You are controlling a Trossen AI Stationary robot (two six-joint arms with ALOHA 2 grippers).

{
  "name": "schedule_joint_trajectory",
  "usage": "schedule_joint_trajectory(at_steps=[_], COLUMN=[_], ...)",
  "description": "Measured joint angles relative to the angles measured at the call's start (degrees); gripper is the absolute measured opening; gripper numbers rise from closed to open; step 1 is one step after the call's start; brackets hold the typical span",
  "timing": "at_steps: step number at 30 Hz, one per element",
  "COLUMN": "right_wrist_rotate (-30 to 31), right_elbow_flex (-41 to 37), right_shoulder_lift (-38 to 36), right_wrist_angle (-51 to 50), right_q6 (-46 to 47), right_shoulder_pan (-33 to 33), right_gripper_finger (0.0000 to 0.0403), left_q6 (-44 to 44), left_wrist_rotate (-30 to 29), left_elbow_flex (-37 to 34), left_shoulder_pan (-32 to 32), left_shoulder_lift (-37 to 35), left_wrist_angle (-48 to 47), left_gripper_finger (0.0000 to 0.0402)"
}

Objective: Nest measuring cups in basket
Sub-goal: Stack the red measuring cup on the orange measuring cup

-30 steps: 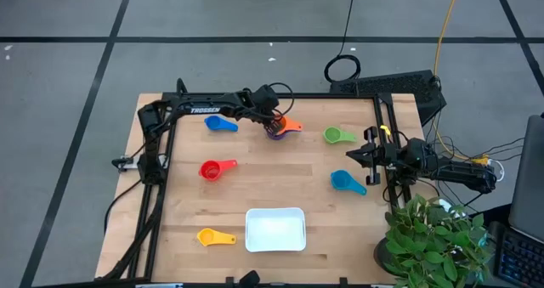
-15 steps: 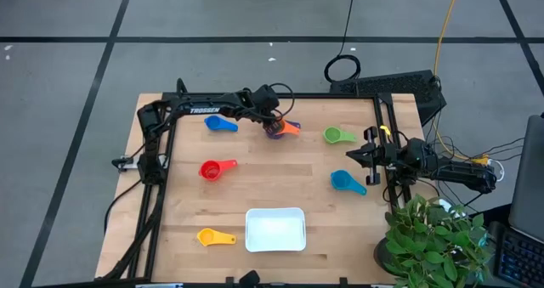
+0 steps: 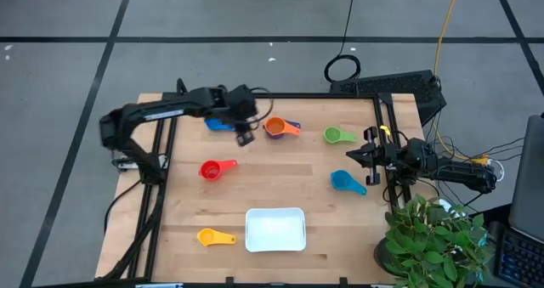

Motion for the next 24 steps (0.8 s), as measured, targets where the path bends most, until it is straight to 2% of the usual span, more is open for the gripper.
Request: schedule_joint_trajectory(at_steps=[4, 10, 16, 24], right_wrist_rotate=[0.01, 0.02, 0.01, 0.01], right_elbow_flex=[0.02, 0.00, 0.02, 0.01], right_shoulder_lift=[0.00, 0.00, 0.02, 0.00], right_wrist_angle=[0.00, 0.00, 0.00, 0.00], right_q6=[0.00, 0.00, 0.00, 0.00], right_shoulder_pan=[0.00, 0.00, 0.00, 0.00], right_gripper_finger=[0.0000, 0.0000, 0.0000, 0.0000], left_q6=[-2.44, -10.51, -17.76, -20.28], left_wrist_rotate=[-0.21, -0.14, 2.19, 3.20], left_elbow_flex=[-10.26, -25.40, -34.39, -41.87], left_shoulder_pan=[-2.39, -2.95, -3.73, -4.79], left_shoulder_lift=[-8.34, -18.21, -21.06, -21.01], left_wrist_angle=[-0.81, 0.36, -0.49, 1.48], left_gripper_finger=[0.0133, 0.0129, 0.0129, 0.0129])
